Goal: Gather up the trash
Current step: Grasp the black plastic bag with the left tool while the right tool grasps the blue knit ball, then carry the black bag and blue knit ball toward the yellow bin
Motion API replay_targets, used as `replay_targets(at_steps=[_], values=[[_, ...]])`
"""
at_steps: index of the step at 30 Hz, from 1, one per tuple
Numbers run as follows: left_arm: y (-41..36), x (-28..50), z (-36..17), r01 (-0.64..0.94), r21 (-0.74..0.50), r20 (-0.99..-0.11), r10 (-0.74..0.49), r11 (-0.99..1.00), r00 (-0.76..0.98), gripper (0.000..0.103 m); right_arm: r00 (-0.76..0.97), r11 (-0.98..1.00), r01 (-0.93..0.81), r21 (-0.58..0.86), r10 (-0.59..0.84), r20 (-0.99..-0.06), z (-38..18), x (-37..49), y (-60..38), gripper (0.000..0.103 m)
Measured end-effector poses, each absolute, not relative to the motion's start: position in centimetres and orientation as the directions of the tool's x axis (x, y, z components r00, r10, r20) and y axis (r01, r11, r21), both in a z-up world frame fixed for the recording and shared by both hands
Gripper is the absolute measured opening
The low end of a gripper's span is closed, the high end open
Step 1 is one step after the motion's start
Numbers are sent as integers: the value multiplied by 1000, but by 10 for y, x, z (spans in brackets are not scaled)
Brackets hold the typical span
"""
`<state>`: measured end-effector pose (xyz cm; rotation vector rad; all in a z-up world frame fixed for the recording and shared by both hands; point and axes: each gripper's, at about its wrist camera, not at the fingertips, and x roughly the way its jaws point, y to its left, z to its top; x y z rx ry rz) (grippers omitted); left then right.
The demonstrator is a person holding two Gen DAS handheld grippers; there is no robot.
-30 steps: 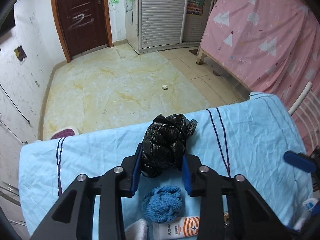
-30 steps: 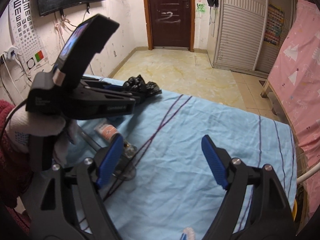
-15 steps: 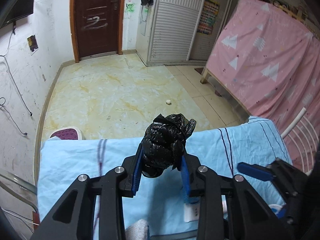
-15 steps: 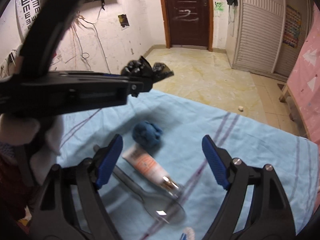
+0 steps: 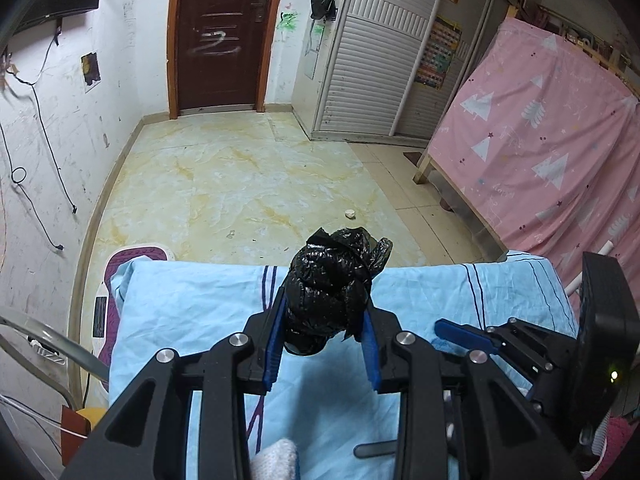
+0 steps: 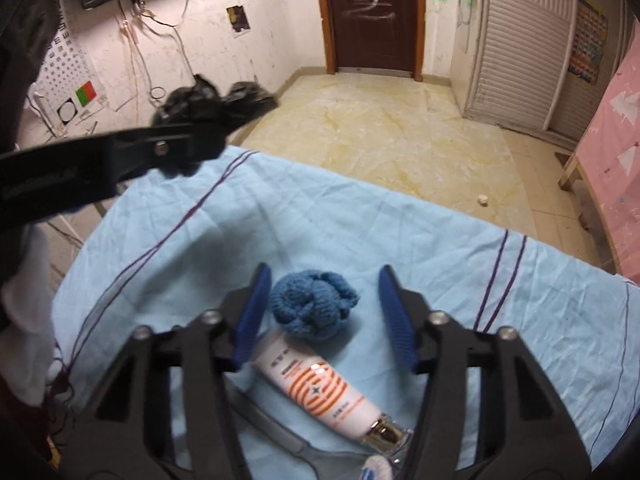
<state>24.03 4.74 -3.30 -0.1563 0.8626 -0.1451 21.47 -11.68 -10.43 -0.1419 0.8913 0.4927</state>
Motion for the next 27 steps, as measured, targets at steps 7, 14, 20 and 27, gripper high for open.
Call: replay_targets(at_steps=[7, 14, 20, 27], values=[[43, 226, -25, 68, -181, -734, -180, 981, 655, 24, 560, 888, -453, 83, 356, -748, -93, 209, -123, 26], [27, 208, -6, 84, -154, -715, -170, 984, 679, 24, 598, 889, -448, 93, 375, -709, -72, 196, -138, 26], [4, 192, 8, 111, -120, -700, -164, 986, 695, 24, 628, 898, -424, 114, 383, -677, -59, 182, -168, 26], [-33, 180, 19, 149, -81, -698, -162, 986, 698, 24, 665, 913, -377, 158, 386, -640, -48, 170, -217, 26]])
